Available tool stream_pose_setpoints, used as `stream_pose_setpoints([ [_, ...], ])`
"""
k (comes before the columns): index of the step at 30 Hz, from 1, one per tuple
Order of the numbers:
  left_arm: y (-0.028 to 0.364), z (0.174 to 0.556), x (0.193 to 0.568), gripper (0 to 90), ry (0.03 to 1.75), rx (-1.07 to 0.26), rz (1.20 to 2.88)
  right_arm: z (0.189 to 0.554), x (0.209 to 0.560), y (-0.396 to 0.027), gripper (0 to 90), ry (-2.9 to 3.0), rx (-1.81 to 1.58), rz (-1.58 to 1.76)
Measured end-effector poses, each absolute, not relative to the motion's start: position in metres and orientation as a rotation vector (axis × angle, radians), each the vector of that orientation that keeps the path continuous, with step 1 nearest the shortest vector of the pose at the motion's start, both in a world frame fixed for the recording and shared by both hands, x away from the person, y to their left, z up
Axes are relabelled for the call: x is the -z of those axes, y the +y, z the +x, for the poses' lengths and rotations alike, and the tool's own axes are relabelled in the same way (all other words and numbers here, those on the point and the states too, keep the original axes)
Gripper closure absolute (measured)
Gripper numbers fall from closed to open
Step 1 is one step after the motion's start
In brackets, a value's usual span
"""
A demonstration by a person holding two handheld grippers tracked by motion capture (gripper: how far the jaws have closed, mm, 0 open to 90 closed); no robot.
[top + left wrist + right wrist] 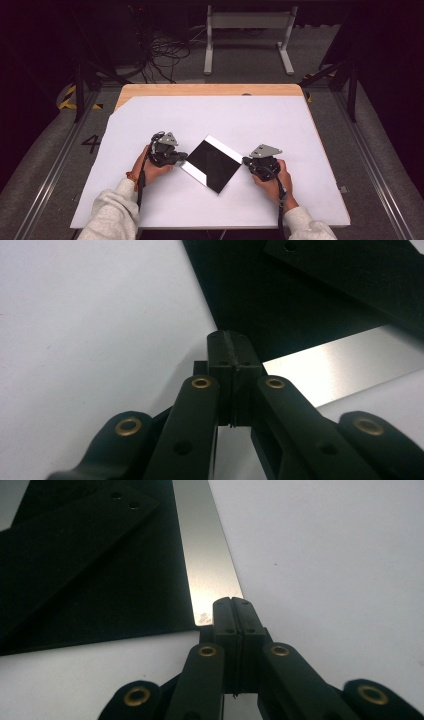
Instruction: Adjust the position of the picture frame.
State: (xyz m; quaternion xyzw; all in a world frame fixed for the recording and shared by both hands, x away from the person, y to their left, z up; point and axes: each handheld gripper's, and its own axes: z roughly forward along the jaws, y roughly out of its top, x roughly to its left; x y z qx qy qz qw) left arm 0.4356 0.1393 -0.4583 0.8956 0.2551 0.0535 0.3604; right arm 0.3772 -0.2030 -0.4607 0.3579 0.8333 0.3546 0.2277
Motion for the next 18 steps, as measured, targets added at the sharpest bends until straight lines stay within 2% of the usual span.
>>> stream_pose_setpoints([
  [8,0.144,0.431,0.461,90.0,0.647,-0.082,2.284,0.361,0.461,-0.200,90.0,2.337,-1.000,0.934],
  [13,0.144,0.425,0.457,89.8,0.586,-0.105,2.339,0.360,0.461,-0.196,90.0,2.353,-1.012,0.925],
  [15,0.143,0.424,0.453,86.8,0.539,-0.136,2.393,0.362,0.461,-0.195,90.0,2.357,-1.011,0.921],
  [18,0.146,0.424,0.455,85.0,0.553,-0.114,2.377,0.364,0.461,-0.196,90.0,2.365,-1.022,0.929],
])
